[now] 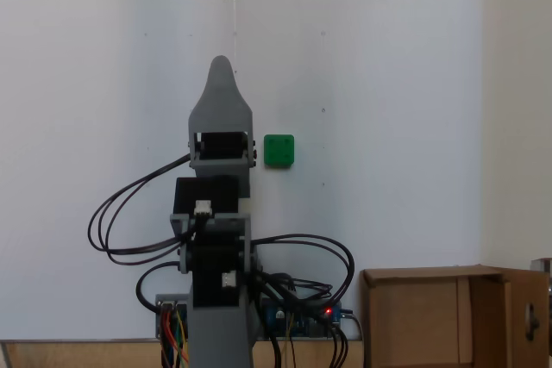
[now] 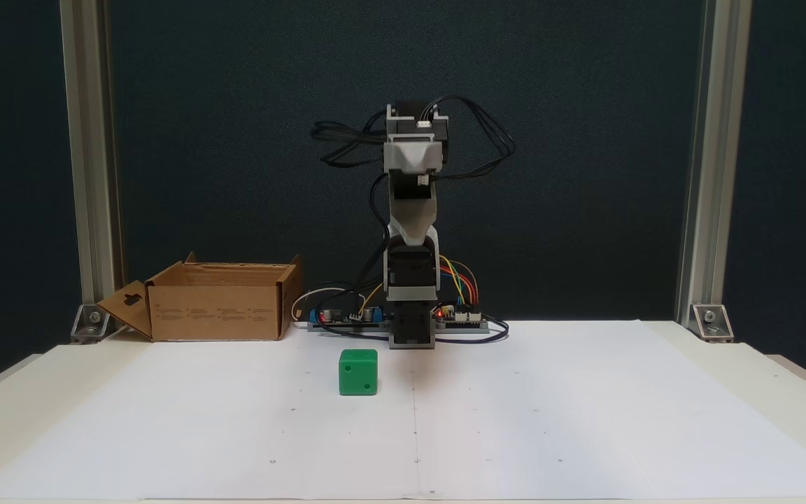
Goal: Grasp a green dice and put it in the bin.
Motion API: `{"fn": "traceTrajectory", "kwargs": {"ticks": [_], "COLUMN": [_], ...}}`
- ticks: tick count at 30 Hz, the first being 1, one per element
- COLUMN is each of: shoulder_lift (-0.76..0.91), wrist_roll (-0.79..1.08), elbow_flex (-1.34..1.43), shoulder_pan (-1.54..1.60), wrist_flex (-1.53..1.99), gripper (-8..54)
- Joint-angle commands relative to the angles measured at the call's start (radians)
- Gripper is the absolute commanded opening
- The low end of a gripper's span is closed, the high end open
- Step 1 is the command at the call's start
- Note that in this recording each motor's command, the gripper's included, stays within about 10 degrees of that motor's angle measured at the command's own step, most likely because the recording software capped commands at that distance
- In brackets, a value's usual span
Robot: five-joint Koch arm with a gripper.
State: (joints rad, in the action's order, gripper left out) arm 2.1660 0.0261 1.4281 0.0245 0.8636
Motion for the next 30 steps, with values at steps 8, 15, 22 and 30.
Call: {"fn": "traceTrajectory", "kwargs": {"ticks": [8,15,22,30], "shoulder_lift": [-0.060,-0.186,-0.319,-0.353], "wrist_roll": [-0.032,0.017,0.130,0.238], "elbow_flex": [-0.078,-0.156,-0.267,-0.336], "shoulder_pan": [0.031,0.011,-0.132,-0.212], "wrist_flex": [0.527,0.928,0.927,0.923], "gripper": [43.2,43.2,43.6,43.7]}}
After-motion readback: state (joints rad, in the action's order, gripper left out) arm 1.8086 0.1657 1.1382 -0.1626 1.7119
